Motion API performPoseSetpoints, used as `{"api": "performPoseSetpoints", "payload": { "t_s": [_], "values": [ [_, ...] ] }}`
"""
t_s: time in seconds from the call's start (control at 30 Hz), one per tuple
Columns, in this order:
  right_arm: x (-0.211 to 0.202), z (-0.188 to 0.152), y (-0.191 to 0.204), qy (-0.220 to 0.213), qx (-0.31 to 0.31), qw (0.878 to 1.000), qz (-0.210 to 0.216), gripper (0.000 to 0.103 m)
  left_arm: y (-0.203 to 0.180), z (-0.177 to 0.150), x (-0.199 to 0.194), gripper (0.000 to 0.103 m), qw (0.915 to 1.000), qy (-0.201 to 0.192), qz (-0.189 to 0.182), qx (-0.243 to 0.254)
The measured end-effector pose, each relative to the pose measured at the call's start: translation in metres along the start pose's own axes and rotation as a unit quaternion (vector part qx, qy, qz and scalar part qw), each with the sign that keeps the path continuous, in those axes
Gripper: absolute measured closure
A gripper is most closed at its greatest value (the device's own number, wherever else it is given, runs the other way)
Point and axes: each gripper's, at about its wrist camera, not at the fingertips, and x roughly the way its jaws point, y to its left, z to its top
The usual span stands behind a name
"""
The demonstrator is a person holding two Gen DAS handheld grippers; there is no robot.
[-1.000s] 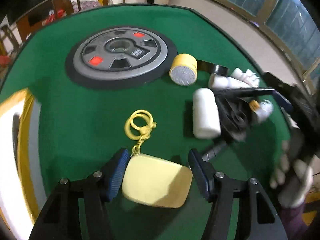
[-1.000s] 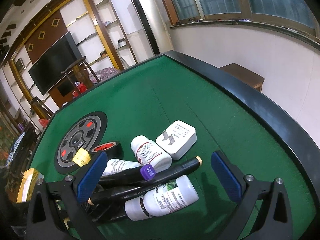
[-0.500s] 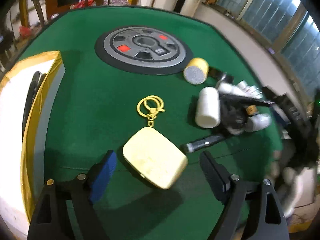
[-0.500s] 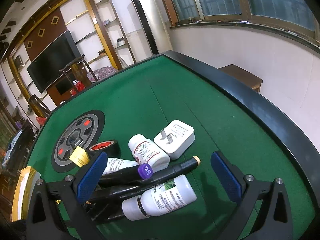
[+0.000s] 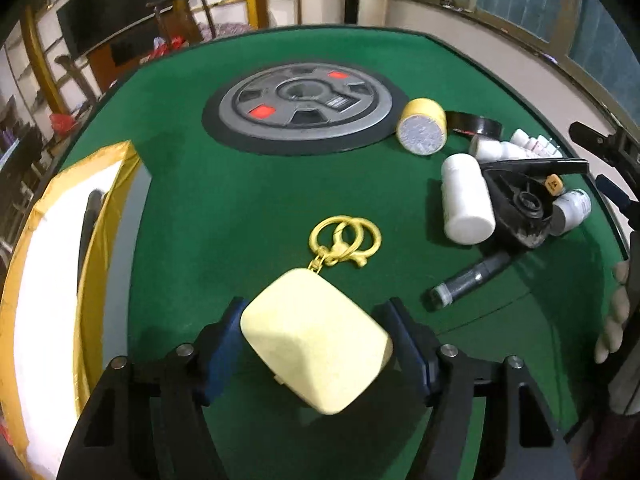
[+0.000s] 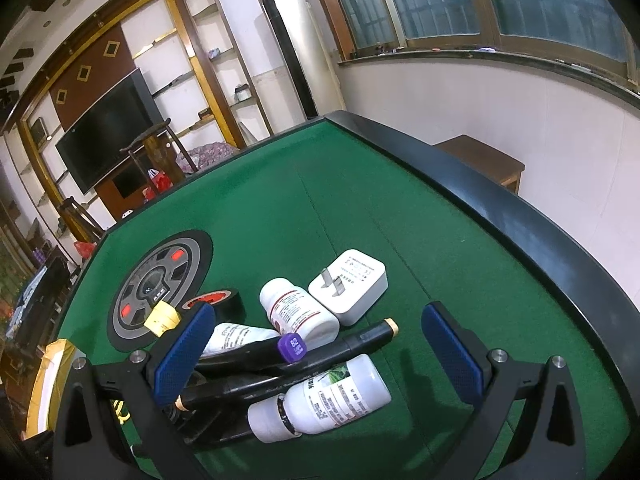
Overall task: Organize rigid objects
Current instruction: 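Lift the cream case with its gold keyring in the left tool, then carry the cream case toward the tray while the right tool grasps the yellow tape roll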
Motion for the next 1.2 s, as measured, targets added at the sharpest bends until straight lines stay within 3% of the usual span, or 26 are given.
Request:
{"api": "performPoseSetpoints", "payload": {
  "t_s": [0.07,0.17,0.33,0.47,0.53,0.6,0.7,0.93,1.03,1.1,1.13,1.2],
  "values": [
    [0.000,0.000,-0.001,-0.002,0.000,1.000,-0.004,0.000,0.002,-0.001,-0.001,0.034,0.9999,-0.010,-0.007,-0.005],
    [-0.005,-0.001,-0.001,-0.013,0.001,1.000,-0.004,0.000,0.012,-0.004,-0.011,0.034,0.9981,-0.016,-0.050,-0.033],
    [-0.037,-0.002,0.015,-0.073,-0.032,0.997,0.016,0.000,0.027,-0.012,-0.057,0.034,0.9920,-0.061,-0.097,-0.054],
    [-0.043,0.010,0.054,-0.021,-0.109,0.991,0.075,0.000,0.044,-0.021,-0.091,0.034,0.9830,-0.098,-0.139,-0.070],
    [-0.032,0.019,0.083,0.027,-0.173,0.981,0.087,0.000,0.054,-0.025,-0.103,0.034,0.9760,-0.117,-0.164,-0.082],
    [-0.014,0.021,0.116,0.066,-0.248,0.962,0.091,0.000,0.063,-0.028,-0.111,0.034,0.9713,-0.133,-0.175,-0.090],
    [0.010,0.012,0.154,0.087,-0.340,0.934,0.072,0.000,0.080,-0.034,-0.124,0.034,0.9666,-0.152,-0.180,-0.100],
    [0.057,-0.008,0.202,0.121,-0.449,0.884,0.038,0.006,0.136,-0.043,-0.133,0.034,0.9652,-0.164,-0.148,-0.139],
    [0.079,-0.014,0.204,0.155,-0.458,0.875,0.033,0.023,0.161,-0.049,-0.131,0.035,0.9648,-0.162,-0.133,-0.159],
    [0.091,-0.017,0.204,0.179,-0.456,0.871,0.035,0.051,0.175,-0.053,-0.127,0.035,0.9643,-0.161,-0.125,-0.170],
    [0.096,-0.020,0.204,0.190,-0.456,0.869,0.034,0.059,0.181,-0.056,-0.126,0.035,0.9638,-0.160,-0.122,-0.175],
    [0.095,-0.019,0.201,0.189,-0.449,0.873,0.036,0.059,0.190,-0.059,-0.120,0.036,0.9629,-0.155,-0.119,-0.186]
  ]
}}
